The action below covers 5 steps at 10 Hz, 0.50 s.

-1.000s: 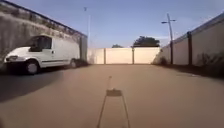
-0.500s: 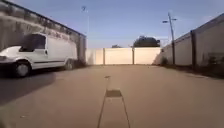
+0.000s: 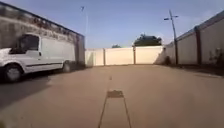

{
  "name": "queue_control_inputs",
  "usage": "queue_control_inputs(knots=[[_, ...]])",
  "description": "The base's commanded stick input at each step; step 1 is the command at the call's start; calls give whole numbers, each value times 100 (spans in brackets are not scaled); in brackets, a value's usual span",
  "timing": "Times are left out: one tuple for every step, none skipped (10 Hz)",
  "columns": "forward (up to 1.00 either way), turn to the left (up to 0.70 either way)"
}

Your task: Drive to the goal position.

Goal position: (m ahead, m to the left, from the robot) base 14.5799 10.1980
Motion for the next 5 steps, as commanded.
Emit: queue_control_inputs(knots=[[100,0],[100,0],[100,0],[100,0],[100,0]])
